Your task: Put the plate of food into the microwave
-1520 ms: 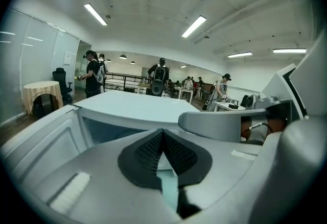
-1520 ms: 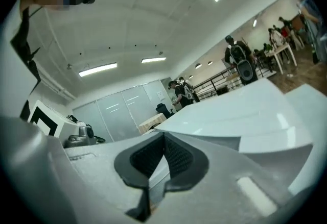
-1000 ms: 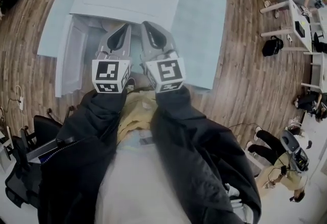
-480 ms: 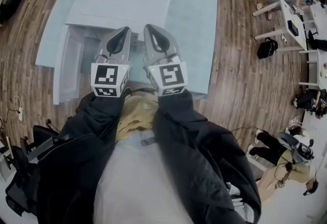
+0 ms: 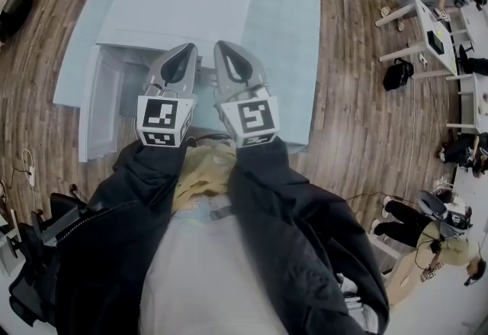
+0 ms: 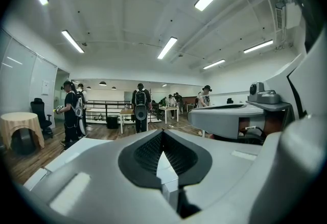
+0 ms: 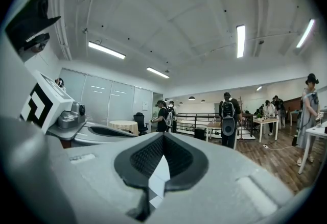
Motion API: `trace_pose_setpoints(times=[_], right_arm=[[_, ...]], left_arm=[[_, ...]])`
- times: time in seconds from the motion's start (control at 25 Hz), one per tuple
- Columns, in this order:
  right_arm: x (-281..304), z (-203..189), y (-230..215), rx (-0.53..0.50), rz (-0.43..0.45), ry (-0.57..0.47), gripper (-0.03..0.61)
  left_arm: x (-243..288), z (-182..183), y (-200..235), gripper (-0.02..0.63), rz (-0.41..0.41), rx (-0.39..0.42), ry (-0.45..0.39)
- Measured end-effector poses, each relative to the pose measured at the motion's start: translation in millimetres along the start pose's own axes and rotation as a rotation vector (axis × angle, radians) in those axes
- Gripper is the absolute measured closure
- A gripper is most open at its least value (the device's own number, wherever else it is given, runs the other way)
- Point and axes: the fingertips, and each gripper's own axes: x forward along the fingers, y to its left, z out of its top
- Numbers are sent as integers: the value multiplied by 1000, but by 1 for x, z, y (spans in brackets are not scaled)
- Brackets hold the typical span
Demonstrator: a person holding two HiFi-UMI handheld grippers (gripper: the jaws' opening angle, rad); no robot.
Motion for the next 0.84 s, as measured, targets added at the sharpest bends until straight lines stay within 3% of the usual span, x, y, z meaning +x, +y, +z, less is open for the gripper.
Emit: trace_pose_setpoints(times=[0.84], right_arm=[[-3,-9,1,-3,-6,9,583]], left_arm=[[-2,-6,4,615,8,-2,11]])
